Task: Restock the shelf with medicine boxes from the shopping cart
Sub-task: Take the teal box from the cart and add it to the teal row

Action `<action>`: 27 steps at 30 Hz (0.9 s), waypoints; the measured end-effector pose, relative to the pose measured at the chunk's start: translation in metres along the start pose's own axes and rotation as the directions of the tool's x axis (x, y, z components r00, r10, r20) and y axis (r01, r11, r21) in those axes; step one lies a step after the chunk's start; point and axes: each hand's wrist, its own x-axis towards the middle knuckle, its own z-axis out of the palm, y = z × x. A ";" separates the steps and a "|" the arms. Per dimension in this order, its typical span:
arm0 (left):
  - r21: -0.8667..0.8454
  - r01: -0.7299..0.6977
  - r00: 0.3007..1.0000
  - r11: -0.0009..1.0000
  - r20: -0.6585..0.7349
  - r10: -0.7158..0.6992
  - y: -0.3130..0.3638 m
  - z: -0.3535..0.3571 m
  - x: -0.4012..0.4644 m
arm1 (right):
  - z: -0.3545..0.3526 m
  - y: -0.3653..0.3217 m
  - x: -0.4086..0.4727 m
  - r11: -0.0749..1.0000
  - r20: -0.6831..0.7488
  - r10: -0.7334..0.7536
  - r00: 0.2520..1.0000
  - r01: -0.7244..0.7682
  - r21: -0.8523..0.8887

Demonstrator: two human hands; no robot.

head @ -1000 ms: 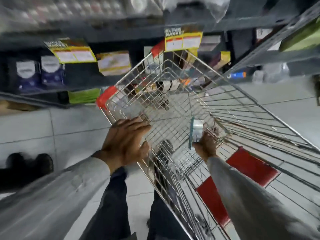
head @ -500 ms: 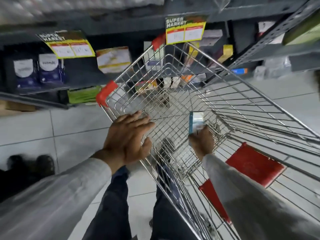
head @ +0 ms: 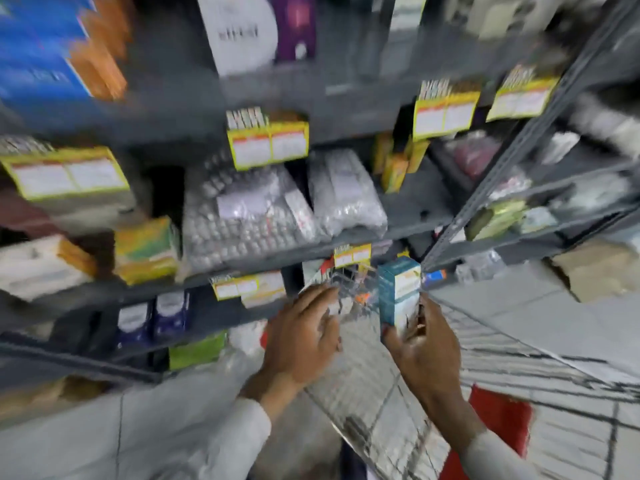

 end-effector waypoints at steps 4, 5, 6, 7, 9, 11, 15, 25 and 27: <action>0.083 -0.176 0.943 0.981 -0.271 0.192 0.030 -0.094 0.050 | -0.042 -0.078 0.023 0.968 -0.233 -0.154 0.960 0.194 0.157; 0.117 -0.219 0.913 0.969 -0.325 0.245 0.037 -0.118 0.063 | -0.052 -0.098 0.030 0.951 -0.280 -0.192 0.941 0.249 0.185; 0.157 -0.253 0.882 0.955 -0.367 0.295 0.042 -0.141 0.076 | -0.061 -0.117 0.038 0.932 -0.312 -0.224 0.923 0.297 0.209; 0.203 -0.271 0.855 0.941 -0.398 0.333 0.046 -0.162 0.089 | -0.070 -0.133 0.046 0.912 -0.336 -0.250 0.908 0.337 0.232; 0.294 -0.247 0.825 0.923 -0.436 0.360 0.048 -0.199 0.111 | -0.083 -0.166 0.063 0.887 -0.372 -0.279 0.885 0.386 0.253; 0.366 -0.157 0.832 0.917 -0.451 0.322 0.044 -0.229 0.127 | -0.095 -0.194 0.080 0.867 -0.401 -0.311 0.862 0.430 0.252; 0.416 0.046 0.892 0.908 -0.426 0.150 0.026 -0.256 0.145 | -0.112 -0.242 0.118 0.866 -0.401 -0.329 0.855 0.443 0.232; 0.593 0.159 0.937 0.790 -0.344 0.069 0.011 -0.247 0.163 | -0.118 -0.291 0.238 0.934 -0.326 -0.250 0.912 0.316 0.168; 0.589 0.167 0.939 0.790 -0.340 0.055 0.010 -0.247 0.164 | -0.117 -0.289 0.242 0.936 -0.331 -0.235 0.914 0.305 0.177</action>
